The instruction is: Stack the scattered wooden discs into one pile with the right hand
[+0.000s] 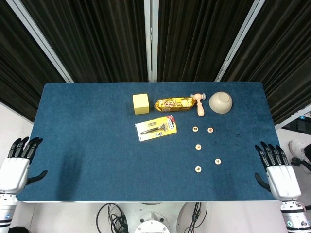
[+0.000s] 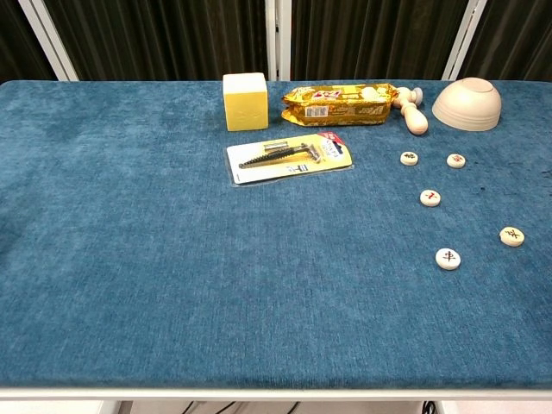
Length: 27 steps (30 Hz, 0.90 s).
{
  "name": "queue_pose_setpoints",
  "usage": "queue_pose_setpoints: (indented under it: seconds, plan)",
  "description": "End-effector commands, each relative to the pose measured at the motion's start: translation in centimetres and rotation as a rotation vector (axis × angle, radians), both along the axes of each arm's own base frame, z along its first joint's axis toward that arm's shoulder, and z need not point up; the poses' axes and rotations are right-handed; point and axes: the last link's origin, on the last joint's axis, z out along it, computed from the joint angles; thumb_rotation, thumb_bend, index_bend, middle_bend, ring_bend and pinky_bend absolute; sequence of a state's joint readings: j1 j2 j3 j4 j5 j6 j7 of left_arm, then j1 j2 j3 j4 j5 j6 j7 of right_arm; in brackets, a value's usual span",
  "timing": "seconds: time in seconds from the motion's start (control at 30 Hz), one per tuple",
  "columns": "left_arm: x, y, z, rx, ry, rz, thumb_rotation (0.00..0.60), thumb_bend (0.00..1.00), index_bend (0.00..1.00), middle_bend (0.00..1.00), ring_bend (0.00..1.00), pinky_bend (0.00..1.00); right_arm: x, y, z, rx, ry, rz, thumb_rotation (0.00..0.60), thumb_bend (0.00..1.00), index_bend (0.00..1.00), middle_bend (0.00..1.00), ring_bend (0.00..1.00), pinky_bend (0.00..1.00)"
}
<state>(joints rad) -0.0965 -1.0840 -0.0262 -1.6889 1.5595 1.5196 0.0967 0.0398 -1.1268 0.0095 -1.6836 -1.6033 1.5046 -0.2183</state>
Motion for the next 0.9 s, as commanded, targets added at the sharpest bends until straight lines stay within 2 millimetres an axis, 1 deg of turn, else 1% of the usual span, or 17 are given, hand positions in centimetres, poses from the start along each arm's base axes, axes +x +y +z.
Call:
queue_pose_setpoints:
  seconds: [0.03, 0.2, 0.4, 0.5, 0.6, 0.77, 0.9]
  plan:
    - [0.0, -0.1, 0.0, -0.003, -0.005, -0.001, 0.6, 0.13, 0.1, 0.09, 0.0, 0.0, -0.2, -0.4, -0.5, 0.015, 0.011, -0.01, 0.6, 0.24, 0.0, 0.0, 0.0, 0.0]
    - [0.3, -0.1, -0.2, -0.009, -0.006, -0.018, 0.6, 0.13, 0.1, 0.09, 0.0, 0.0, -0.3, -1.2, -2.1, 0.061, 0.02, -0.01, 0.6, 0.24, 0.0, 0.0, 0.0, 0.0]
    - [0.3, -0.4, -0.2, -0.013, -0.006, -0.012, 0.6, 0.13, 0.1, 0.09, 0.0, 0.0, 0.3, -2.9, -5.3, 0.139, 0.031, 0.006, 0.6, 0.24, 0.01, 0.0, 0.0, 0.0]
    - [0.5, -0.6, -0.1, -0.01, -0.01, -0.019, 0.6, 0.13, 0.1, 0.09, 0.0, 0.0, 0.5, -3.7, -6.9, 0.171, 0.026, 0.0, 0.6, 0.24, 0.05, 0.0, 0.0, 0.0]
    - [0.4, -0.6, -0.2, -0.015, -0.01, -0.018, 0.6, 0.13, 0.1, 0.09, 0.0, 0.0, 0.5, -4.2, -8.2, 0.191, -0.029, -0.022, 0.6, 0.25, 0.13, 0.0, 0.0, 0.0]
    - [-0.1, -0.6, -0.1, -0.017, -0.01, 0.004, 0.6, 0.13, 0.1, 0.09, 0.0, 0.0, -0.3, -4.8, -9.5, 0.204, -0.023, -0.068, 0.6, 0.26, 0.19, 0.0, 0.0, 0.0]
    - [-0.3, -0.7, 0.0, -0.013, -0.013, 0.012, 0.6, 0.13, 0.1, 0.09, 0.0, 0.0, -0.4, -5.1, -10.5, 0.201, -0.021, -0.079, 0.6, 0.29, 0.23, 0.0, 0.0, 0.0]
